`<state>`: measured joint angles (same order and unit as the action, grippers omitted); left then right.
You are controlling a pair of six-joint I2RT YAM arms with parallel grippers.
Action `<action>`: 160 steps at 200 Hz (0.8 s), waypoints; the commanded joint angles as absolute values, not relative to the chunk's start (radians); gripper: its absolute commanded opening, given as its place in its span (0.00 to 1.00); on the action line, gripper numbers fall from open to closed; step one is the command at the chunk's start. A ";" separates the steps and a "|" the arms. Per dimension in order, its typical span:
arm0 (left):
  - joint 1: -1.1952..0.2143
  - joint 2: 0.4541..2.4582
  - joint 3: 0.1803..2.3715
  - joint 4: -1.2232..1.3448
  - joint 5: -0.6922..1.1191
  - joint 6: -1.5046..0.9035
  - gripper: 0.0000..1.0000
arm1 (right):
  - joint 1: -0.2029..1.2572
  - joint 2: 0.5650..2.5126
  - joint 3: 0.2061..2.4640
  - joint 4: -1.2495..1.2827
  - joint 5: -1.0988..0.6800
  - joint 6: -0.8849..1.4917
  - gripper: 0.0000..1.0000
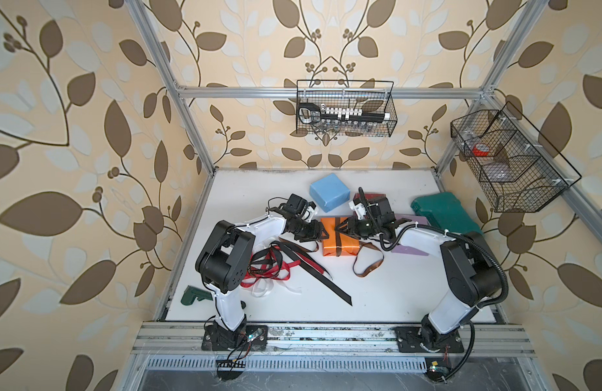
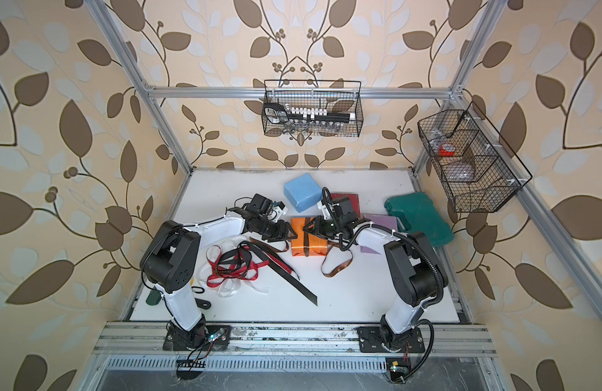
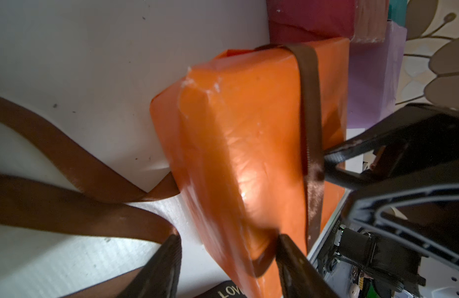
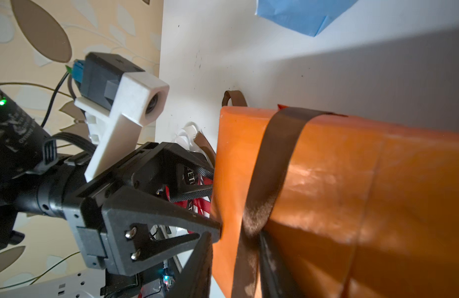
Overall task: Untie the ribbon bows on the gift boxes
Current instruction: Pull the ribbon from the gift box.
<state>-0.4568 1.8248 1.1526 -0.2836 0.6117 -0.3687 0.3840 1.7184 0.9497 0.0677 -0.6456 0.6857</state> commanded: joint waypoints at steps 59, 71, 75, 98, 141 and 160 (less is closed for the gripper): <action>-0.457 1.851 1.152 -0.311 0.581 -0.345 0.60 | 0.390 1.796 0.880 0.394 -0.830 0.896 0.31; -0.457 1.846 1.150 -0.310 0.581 -0.346 0.60 | 0.384 1.803 0.870 0.440 -0.845 0.942 0.29; -0.457 1.845 1.150 -0.311 0.581 -0.346 0.60 | 0.383 1.805 0.867 0.455 -0.851 0.951 0.27; -0.458 1.841 1.148 -0.310 0.583 -0.346 0.60 | 0.379 1.820 0.871 0.458 -0.849 0.960 0.13; -0.457 1.830 1.144 -0.313 0.583 -0.346 0.60 | 0.361 1.818 0.871 0.476 -0.860 0.981 0.00; -0.457 1.820 1.147 -0.320 0.577 -0.344 0.61 | 0.349 1.785 0.855 0.567 -0.899 1.048 0.00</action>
<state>-0.4568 1.8282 1.1526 -0.2760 0.6205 -0.3687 0.3637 1.8099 0.8753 0.4351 -0.8455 0.9775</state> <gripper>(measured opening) 0.602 0.050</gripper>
